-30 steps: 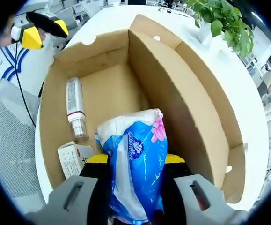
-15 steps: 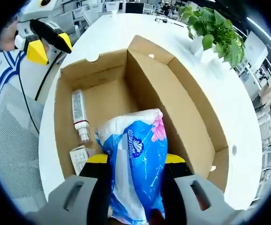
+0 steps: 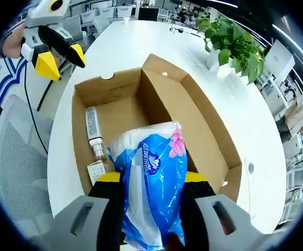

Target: Operate the shoe box by opening the lid, removing the specified soft item, and placing it in the target area until the item is outside and the box remains undamaged.

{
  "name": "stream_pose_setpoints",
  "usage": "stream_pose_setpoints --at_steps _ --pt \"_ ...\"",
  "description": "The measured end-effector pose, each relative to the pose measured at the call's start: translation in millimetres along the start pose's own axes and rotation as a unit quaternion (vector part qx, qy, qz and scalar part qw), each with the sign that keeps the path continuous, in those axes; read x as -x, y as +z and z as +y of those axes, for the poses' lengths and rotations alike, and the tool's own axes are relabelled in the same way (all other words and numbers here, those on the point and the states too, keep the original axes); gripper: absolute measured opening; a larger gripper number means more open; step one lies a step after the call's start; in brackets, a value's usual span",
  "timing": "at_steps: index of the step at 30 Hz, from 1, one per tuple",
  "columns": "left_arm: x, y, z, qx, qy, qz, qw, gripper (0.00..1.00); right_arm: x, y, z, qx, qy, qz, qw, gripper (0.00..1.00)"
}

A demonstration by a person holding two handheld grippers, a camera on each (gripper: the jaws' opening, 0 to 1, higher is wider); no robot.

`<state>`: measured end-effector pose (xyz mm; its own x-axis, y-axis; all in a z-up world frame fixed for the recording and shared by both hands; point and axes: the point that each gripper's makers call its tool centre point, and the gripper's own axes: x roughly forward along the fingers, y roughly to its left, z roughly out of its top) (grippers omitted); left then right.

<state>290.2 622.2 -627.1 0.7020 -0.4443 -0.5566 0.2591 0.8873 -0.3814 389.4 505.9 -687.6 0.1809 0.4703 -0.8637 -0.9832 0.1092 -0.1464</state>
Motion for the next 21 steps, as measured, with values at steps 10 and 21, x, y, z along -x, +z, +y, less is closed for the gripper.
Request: stream_pose_setpoints --at_steps 10,21 --pt "-7 6.8 -16.5 -0.014 -0.013 0.002 0.9998 0.32 28 -9.4 -11 0.013 -0.024 -0.004 0.9996 0.37" --pt "-22 12.6 -39.3 -0.031 -0.031 0.009 0.9990 0.32 55 -28.7 -20 0.016 -0.045 -0.001 0.9989 0.37"
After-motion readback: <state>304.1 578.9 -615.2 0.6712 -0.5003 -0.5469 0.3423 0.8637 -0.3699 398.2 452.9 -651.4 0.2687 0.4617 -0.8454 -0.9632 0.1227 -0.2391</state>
